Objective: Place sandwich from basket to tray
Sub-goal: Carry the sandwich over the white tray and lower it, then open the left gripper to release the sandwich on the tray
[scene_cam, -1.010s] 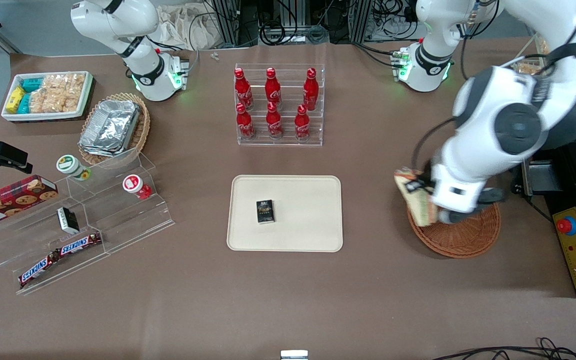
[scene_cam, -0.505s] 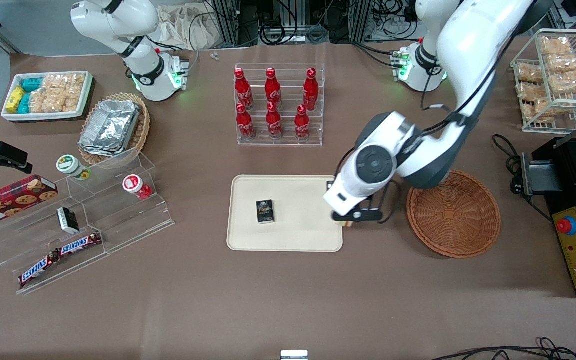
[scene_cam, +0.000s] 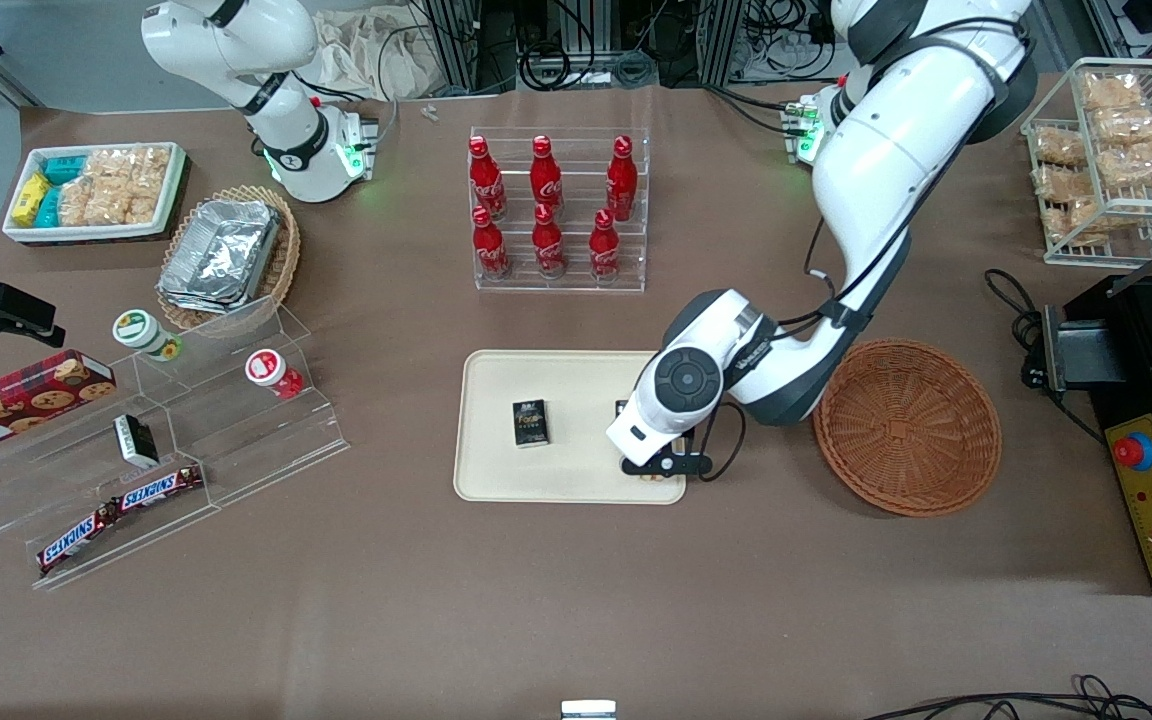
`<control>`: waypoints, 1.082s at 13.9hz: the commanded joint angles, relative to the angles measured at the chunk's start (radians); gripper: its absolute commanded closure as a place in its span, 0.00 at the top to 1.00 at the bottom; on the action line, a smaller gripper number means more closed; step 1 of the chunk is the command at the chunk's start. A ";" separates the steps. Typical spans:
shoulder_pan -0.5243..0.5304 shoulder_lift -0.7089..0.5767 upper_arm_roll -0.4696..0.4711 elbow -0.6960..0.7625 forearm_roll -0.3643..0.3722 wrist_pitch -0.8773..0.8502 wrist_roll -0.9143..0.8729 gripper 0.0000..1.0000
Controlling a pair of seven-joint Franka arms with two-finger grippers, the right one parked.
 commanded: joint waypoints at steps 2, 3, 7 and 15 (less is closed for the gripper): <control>-0.012 0.009 0.013 0.045 0.024 -0.016 -0.017 0.94; -0.011 0.006 0.013 0.045 0.018 -0.017 -0.026 0.99; 0.059 -0.136 0.010 0.040 0.003 -0.146 -0.014 1.00; 0.264 -0.610 0.085 -0.337 -0.201 -0.191 0.395 0.98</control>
